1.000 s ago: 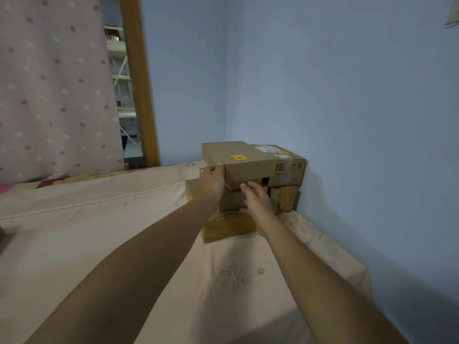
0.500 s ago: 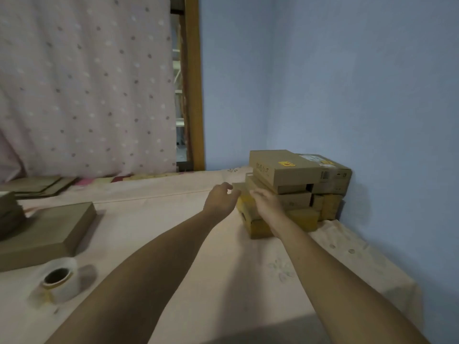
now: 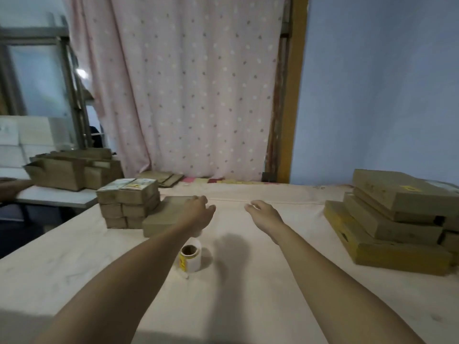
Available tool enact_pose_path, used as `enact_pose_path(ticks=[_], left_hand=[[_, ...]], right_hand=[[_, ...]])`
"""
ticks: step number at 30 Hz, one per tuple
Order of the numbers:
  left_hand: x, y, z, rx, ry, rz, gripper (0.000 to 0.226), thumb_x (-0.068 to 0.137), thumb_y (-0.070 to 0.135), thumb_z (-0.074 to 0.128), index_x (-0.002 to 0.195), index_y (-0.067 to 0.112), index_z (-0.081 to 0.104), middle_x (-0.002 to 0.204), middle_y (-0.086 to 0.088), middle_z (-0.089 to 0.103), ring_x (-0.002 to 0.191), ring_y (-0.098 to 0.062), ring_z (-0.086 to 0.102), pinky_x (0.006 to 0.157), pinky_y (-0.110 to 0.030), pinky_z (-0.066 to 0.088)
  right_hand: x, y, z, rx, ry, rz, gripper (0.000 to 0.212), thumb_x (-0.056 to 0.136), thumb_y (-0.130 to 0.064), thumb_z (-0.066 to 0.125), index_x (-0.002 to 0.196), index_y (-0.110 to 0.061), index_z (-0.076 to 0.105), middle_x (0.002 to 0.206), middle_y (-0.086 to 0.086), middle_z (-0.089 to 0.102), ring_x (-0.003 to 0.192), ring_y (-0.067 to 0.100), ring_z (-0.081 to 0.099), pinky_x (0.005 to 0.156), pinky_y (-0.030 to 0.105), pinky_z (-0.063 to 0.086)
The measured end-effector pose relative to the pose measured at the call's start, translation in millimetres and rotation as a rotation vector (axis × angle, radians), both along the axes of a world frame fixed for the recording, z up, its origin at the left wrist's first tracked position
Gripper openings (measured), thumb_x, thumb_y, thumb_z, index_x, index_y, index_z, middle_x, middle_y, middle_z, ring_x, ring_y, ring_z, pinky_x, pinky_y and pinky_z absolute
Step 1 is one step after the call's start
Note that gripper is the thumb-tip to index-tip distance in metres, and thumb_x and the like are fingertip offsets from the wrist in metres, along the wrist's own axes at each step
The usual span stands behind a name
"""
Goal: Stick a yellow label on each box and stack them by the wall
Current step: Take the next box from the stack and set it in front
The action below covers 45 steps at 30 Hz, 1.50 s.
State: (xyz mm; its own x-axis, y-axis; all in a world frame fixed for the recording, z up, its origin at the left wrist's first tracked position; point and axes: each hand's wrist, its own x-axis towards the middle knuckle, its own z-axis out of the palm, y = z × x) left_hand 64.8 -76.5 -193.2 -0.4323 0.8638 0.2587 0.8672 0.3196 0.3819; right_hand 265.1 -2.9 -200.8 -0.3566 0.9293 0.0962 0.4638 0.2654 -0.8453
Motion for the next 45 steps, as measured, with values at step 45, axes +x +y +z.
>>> enact_pose_path(ticks=[45], left_hand=[[-108.4,22.0,-74.2,0.460,-0.969,0.254,0.032,0.086,0.041,0.069,0.096,0.011,0.074,0.096,-0.011,0.070,0.094,-0.030,0.064,0.088,-0.044,0.055]], right_hand=[[-118.5,25.0,-58.4,-0.427,0.441,-0.187,0.016,0.099,-0.029,0.057,0.110,-0.020,0.048,0.113,0.003,0.054,0.103,0.023,0.056,0.090,0.046,0.059]])
